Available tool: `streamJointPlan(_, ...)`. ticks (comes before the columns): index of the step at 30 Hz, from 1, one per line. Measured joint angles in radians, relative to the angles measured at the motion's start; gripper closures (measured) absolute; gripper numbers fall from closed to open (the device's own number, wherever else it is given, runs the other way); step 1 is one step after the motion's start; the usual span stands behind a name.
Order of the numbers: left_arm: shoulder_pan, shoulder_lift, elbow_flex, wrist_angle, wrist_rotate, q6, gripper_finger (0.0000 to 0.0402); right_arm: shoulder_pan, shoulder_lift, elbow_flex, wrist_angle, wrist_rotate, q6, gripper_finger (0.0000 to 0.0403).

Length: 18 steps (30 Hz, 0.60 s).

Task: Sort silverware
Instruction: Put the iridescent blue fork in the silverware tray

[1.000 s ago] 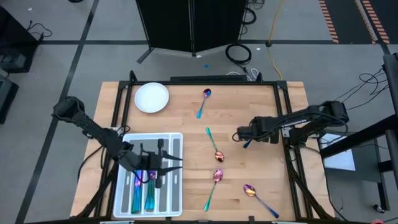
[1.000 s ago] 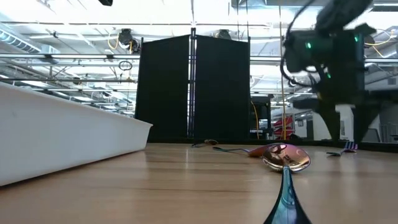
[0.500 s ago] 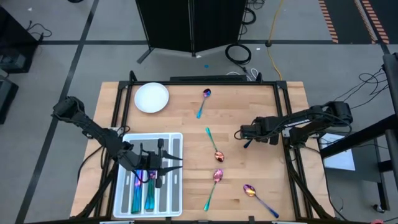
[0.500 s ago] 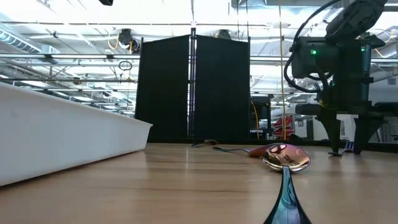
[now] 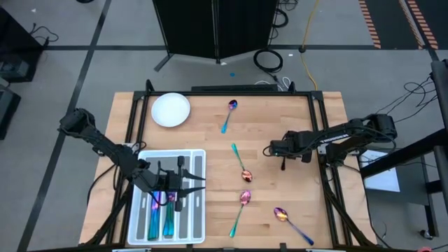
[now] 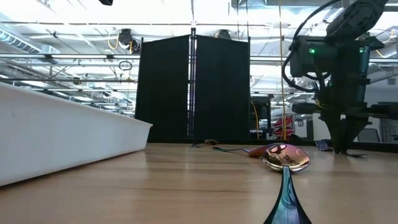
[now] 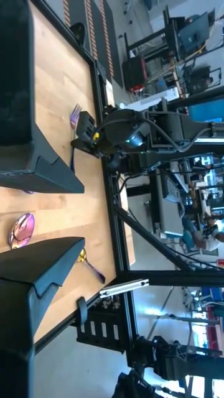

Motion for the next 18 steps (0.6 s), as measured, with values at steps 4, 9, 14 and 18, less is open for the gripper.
streamJointPlan(4,0.000,0.000,0.000,0.000,0.000,0.000,0.0276,0.001,0.000,0.000,0.022,0.016,0.011,0.0395)
streamJointPlan(9,0.000,0.000,0.000,0.000,0.000,0.000,0.0276,0.002,0.006,0.049,-0.037,0.032,-0.025,0.0400)
streamJointPlan(14,0.001,0.000,0.000,0.000,0.000,0.000,0.0276,0.010,0.004,0.153,-0.077,0.144,-0.114,0.0402)
streamJointPlan(18,0.003,0.000,0.000,0.002,-0.003,-0.053,0.0276,0.032,0.004,0.238,-0.065,0.204,-0.219,0.0402)
